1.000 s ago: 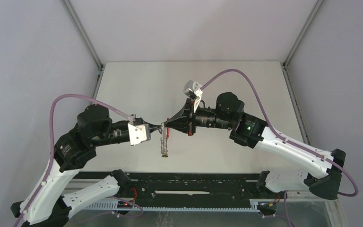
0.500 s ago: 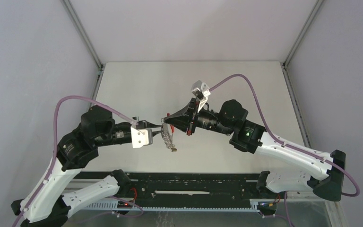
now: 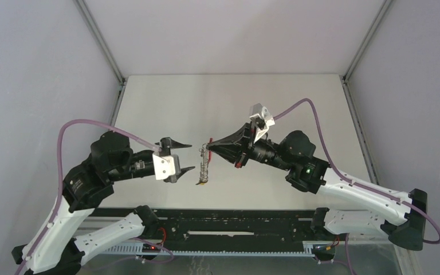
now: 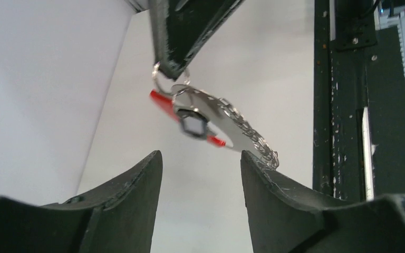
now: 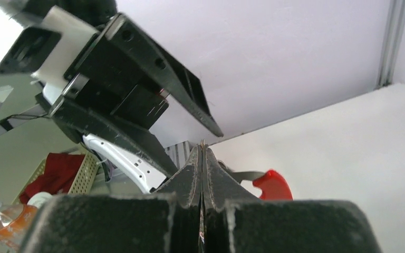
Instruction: Put the keys on the keyring
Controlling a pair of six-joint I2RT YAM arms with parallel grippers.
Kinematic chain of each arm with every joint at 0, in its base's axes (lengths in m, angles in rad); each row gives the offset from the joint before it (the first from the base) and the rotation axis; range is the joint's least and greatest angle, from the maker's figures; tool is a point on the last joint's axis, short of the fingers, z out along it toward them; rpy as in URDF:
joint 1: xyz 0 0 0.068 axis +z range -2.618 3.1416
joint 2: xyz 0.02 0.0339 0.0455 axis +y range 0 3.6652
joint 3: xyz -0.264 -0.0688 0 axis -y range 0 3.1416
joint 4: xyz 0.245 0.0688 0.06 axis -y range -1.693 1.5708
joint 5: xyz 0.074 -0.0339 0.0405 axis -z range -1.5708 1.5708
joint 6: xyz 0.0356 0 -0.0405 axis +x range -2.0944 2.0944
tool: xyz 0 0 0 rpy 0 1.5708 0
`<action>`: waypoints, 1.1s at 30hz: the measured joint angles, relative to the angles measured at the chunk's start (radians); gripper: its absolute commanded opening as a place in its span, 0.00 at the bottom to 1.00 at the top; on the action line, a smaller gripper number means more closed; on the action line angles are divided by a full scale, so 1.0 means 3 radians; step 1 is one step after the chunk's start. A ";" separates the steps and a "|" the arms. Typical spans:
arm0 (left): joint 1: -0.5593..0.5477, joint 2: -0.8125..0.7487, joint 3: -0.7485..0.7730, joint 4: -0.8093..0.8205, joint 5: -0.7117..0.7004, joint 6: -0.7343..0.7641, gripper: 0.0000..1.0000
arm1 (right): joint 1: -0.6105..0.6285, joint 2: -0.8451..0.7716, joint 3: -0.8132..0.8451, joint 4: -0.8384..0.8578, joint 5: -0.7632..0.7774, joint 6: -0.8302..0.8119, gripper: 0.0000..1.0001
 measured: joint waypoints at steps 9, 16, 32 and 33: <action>0.0093 0.0061 0.0370 0.0079 0.0314 -0.0870 0.61 | -0.0022 -0.0104 -0.0039 0.0090 -0.0563 -0.0393 0.00; 0.0273 0.0205 0.0416 0.0127 0.1008 -0.1392 0.50 | -0.0022 -0.0122 -0.0039 0.0135 -0.0815 -0.0568 0.00; 0.0331 0.0374 0.0409 0.0312 0.1283 -0.1659 0.29 | -0.0015 -0.0121 -0.0039 0.0205 -0.1033 -0.0635 0.00; 0.0331 0.0374 0.0409 0.0314 0.1283 -0.1665 0.27 | -0.0015 -0.0118 -0.0039 0.0212 -0.1036 -0.0635 0.00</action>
